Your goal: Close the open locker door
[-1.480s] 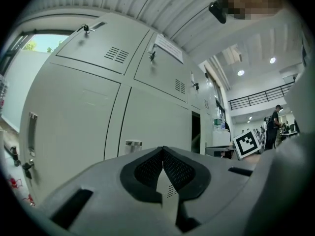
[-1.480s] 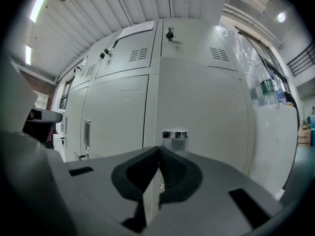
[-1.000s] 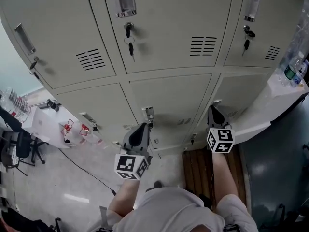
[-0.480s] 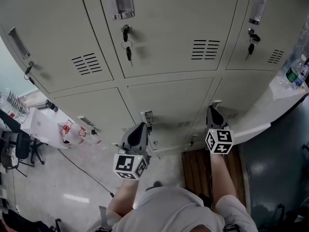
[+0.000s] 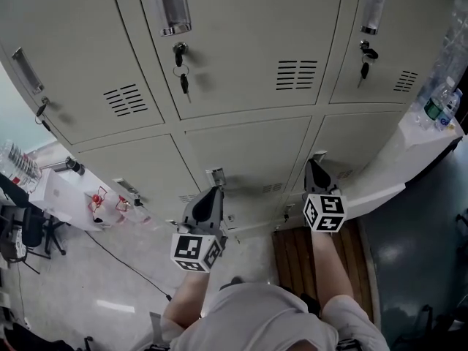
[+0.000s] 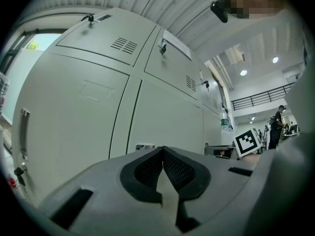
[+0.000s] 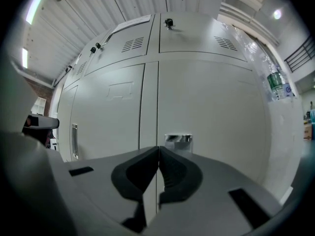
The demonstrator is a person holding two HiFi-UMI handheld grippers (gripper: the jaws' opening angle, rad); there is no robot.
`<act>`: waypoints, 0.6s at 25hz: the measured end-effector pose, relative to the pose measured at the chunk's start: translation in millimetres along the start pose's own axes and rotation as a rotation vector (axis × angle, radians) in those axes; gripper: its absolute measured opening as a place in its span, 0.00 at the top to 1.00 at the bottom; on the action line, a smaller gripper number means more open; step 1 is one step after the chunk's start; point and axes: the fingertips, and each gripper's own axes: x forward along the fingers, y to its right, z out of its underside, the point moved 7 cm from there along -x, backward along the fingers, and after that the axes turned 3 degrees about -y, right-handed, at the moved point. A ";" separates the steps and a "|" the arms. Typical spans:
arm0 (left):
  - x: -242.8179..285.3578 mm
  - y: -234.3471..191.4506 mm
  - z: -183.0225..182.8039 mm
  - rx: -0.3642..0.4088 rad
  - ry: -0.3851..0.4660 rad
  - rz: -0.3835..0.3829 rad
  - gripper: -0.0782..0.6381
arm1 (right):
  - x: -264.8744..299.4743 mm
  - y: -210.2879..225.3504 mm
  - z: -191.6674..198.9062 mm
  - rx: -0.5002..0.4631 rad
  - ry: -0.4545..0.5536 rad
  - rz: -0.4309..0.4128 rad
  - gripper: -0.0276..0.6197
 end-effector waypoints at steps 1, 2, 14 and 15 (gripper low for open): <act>0.5 2.2 0.0 0.000 0.001 0.004 0.88 | -2.7 -1.3 -2.0 0.004 0.007 -0.002 0.94; 1.1 4.9 0.0 -0.001 0.002 0.010 0.88 | -6.1 -2.4 -3.9 0.008 0.014 -0.005 0.94; 9.0 64.8 3.4 0.020 0.010 0.129 0.88 | -89.0 -2.1 -9.9 0.026 0.073 0.007 0.94; 8.4 70.1 3.7 0.029 0.011 0.138 0.88 | -97.4 -0.7 -9.0 0.033 0.071 0.014 0.94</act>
